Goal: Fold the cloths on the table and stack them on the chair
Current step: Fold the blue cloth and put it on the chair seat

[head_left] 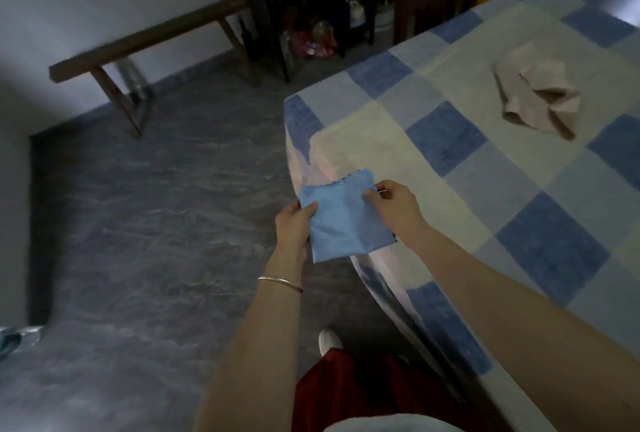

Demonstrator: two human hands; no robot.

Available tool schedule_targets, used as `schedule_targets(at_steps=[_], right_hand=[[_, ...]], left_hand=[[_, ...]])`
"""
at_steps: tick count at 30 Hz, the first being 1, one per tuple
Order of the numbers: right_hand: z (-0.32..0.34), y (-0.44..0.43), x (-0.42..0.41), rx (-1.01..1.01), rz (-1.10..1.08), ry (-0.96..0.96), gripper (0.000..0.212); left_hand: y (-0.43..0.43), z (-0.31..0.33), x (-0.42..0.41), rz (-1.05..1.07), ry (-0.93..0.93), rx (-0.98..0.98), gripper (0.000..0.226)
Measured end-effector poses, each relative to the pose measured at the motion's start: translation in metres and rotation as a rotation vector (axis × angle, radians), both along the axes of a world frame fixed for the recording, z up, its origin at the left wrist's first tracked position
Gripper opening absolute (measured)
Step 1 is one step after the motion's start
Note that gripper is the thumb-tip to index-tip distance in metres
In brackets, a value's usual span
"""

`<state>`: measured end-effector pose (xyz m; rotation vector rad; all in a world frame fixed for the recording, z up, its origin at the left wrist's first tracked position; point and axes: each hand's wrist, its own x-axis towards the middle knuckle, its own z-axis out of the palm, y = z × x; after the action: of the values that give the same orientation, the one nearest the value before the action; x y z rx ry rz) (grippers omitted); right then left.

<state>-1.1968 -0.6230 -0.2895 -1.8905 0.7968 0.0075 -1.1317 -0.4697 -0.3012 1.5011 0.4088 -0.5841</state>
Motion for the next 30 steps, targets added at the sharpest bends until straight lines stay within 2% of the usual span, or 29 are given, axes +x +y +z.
schedule_targets(at_steps=[5, 10, 15, 19, 23, 27, 30], right_hand=[[0.006, 0.048, 0.040, -0.019, 0.085, -0.038, 0.015], [0.013, 0.103, 0.076, -0.026, 0.175, -0.065, 0.021], [0.019, 0.158, 0.103, -0.113, 0.311, -0.063, 0.023], [0.026, 0.199, 0.119, -0.140, 0.449, -0.075, 0.016], [0.025, 0.239, 0.137, -0.152, 0.554, -0.073, 0.020], [0.022, 0.282, 0.154, -0.136, 0.647, -0.063, 0.019], [0.023, 0.316, 0.169, -0.138, 0.741, -0.084, 0.023]], left_hand=[[0.050, 0.004, 0.030, 0.084, -0.011, -0.021, 0.015], [0.109, 0.015, 0.048, 0.162, -0.028, -0.031, 0.008], [0.170, 0.017, 0.056, 0.205, -0.046, -0.032, 0.016], [0.210, 0.018, 0.057, 0.360, -0.034, -0.032, 0.029], [0.251, 0.018, 0.054, 0.502, -0.038, -0.027, 0.007], [0.293, 0.015, 0.052, 0.635, -0.052, -0.031, 0.005], [0.325, 0.014, 0.053, 0.733, -0.057, -0.010, 0.017]])
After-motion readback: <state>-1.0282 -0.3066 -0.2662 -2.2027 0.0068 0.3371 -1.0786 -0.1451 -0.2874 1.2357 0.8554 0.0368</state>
